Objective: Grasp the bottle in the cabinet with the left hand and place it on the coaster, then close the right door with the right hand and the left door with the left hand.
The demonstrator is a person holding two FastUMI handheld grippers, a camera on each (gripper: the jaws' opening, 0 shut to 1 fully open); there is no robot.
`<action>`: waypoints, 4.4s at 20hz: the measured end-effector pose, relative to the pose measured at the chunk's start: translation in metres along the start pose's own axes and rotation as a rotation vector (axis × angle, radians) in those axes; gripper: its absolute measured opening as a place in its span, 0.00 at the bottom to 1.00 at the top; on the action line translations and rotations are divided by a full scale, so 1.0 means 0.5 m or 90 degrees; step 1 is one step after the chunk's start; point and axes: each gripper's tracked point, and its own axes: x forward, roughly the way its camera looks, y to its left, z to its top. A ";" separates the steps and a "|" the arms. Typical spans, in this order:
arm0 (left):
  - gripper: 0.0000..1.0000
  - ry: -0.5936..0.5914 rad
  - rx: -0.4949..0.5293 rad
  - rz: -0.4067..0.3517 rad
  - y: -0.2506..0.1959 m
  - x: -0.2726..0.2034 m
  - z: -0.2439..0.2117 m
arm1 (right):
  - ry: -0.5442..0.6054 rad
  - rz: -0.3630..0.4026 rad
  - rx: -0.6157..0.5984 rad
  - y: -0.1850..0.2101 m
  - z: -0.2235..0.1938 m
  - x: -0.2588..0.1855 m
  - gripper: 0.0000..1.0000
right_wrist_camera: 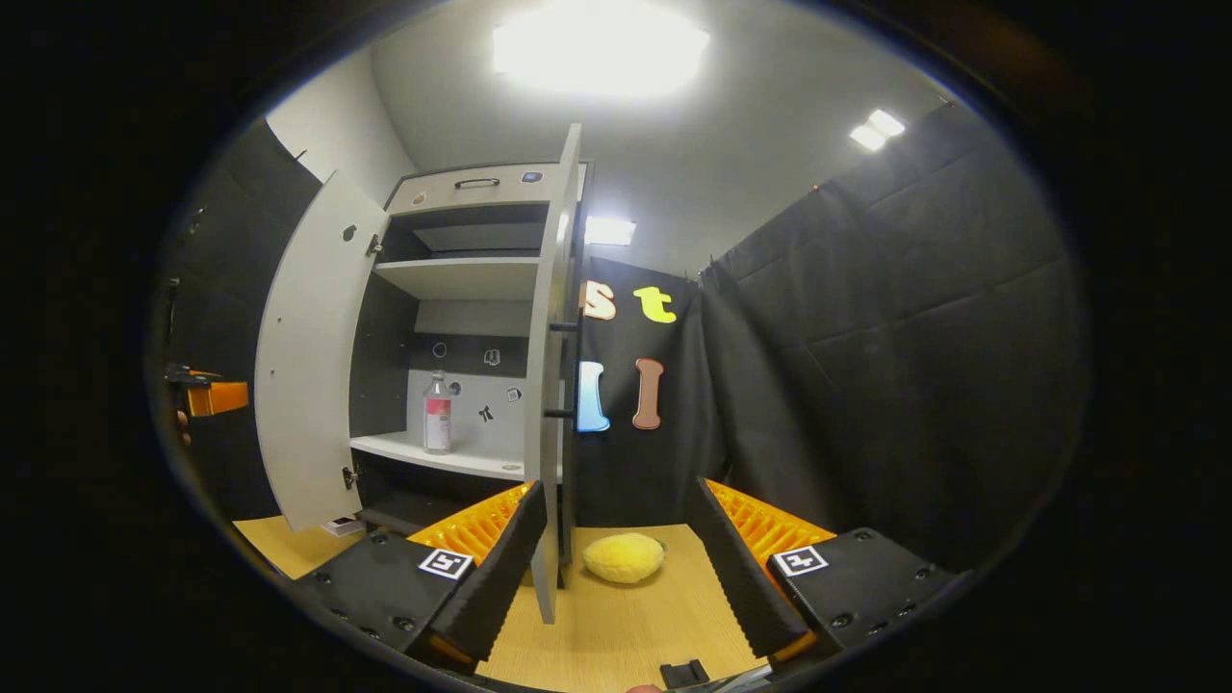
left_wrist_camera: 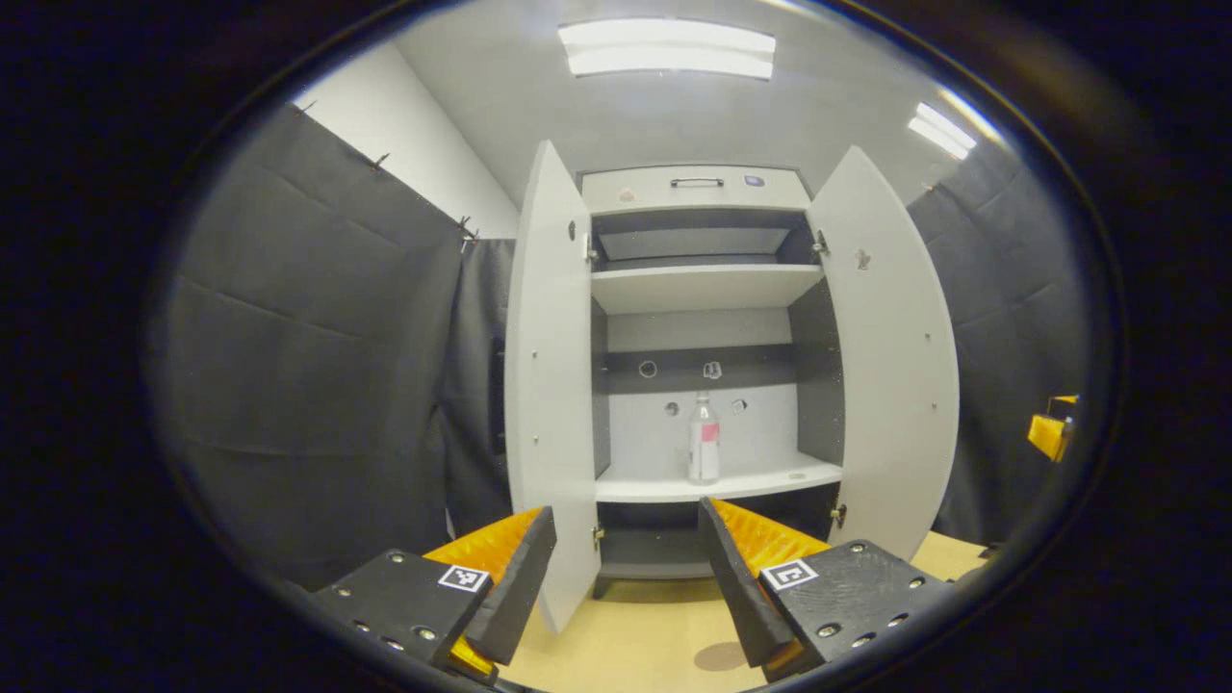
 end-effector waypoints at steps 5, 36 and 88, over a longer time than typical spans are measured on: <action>0.87 0.017 -0.029 -0.041 -0.051 0.131 -0.001 | 0.010 -0.017 0.011 -0.019 -0.015 0.013 0.97; 0.94 0.112 -0.051 -0.182 -0.242 0.867 -0.180 | 0.087 -0.217 -0.005 -0.048 -0.089 0.126 0.98; 0.70 0.220 -0.082 -0.209 -0.266 0.170 -0.590 | 0.133 -0.041 -0.020 -0.060 -0.106 -0.035 0.97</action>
